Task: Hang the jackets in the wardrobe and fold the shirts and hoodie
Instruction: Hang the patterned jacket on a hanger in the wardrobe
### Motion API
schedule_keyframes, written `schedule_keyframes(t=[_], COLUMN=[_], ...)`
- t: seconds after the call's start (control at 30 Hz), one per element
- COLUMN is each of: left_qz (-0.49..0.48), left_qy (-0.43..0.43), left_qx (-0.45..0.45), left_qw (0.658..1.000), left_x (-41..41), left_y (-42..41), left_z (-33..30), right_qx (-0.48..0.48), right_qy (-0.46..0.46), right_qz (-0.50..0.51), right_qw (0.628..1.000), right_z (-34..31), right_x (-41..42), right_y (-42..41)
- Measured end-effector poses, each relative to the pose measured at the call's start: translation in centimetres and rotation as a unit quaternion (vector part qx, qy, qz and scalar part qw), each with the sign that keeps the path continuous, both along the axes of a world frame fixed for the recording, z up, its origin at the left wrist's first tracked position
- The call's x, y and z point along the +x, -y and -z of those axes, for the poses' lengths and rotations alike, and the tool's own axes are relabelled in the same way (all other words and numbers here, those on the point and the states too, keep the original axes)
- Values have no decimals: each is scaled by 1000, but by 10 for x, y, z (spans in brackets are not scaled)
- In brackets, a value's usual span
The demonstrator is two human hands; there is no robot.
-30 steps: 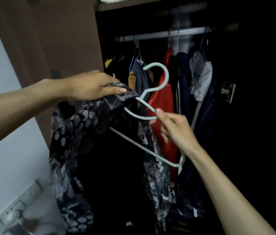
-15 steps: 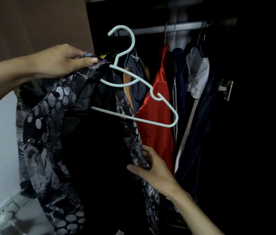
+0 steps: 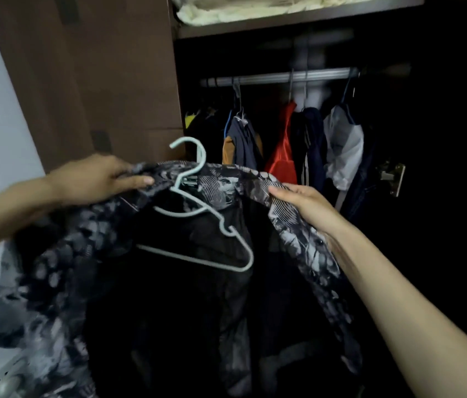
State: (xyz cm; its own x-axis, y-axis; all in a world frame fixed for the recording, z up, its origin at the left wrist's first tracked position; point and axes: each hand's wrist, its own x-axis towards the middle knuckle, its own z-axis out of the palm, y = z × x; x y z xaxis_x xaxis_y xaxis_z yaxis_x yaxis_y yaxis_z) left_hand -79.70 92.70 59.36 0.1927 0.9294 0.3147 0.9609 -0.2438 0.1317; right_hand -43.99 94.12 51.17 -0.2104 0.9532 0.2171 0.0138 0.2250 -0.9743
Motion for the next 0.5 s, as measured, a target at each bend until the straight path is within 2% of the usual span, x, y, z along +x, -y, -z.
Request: schedule_keyframes(t=[0.1, 0.17, 0.23, 0.3, 0.4, 0.5], left_qz=[-18, -12, -47, -44, -22, -31], left_qy=[84, 113, 128, 196, 220, 224], left_qx=[3, -16, -28, -51, -53, -23], left_qw=[996, 993, 990, 978, 974, 974], left_x=[32, 58, 85, 99, 98, 82], left_y=[-9, -25, -25, -24, -31, -47], left_z=[39, 66, 85, 94, 87, 65], right_qx=[44, 40, 22, -3, -49, -64], right_qy=[45, 34, 12, -28, -47, 54], right_qz=[0, -37, -82, -93, -103, -74], right_qw=[998, 998, 996, 995, 992, 994], right_z=[-23, -26, -14, -6, -3, 1], right_x=[-43, -77, -108, -131, -116, -78], right_y=[8, 20, 29, 40, 56, 82])
